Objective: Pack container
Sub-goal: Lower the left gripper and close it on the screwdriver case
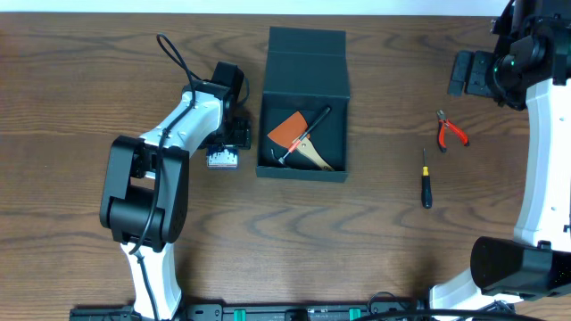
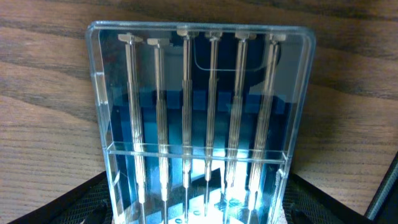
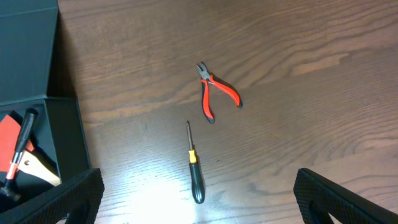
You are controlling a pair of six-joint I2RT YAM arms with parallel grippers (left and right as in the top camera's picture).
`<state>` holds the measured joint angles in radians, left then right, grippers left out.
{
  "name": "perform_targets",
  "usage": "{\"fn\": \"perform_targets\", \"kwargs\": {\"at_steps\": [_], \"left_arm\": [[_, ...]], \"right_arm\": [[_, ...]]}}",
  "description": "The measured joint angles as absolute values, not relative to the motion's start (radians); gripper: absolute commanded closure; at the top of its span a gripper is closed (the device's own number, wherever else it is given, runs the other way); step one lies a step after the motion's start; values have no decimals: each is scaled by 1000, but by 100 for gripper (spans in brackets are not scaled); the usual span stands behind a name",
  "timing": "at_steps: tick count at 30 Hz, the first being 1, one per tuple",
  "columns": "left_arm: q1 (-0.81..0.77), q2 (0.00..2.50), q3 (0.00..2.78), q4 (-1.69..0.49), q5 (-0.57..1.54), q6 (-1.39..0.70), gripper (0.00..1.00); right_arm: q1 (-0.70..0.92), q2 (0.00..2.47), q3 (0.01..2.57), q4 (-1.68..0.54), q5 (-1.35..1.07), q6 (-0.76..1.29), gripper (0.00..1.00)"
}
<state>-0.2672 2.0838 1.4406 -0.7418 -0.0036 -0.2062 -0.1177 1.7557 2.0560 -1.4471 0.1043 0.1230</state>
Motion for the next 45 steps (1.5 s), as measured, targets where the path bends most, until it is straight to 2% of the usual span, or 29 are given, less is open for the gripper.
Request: {"fn": "perform_targets", "kwargs": {"at_steps": [27, 33, 45], "left_arm": [[-267, 2084, 1441, -740, -4, -209, 22], [-267, 2084, 1441, -741, -4, -211, 30], [-267, 2084, 1441, -742, -4, -210, 30]], "right_arm": [[-118, 1756, 2056, -1447, 104, 123, 1], [-118, 1756, 2056, -1447, 104, 123, 1], [-118, 1756, 2056, -1447, 104, 123, 1]]}}
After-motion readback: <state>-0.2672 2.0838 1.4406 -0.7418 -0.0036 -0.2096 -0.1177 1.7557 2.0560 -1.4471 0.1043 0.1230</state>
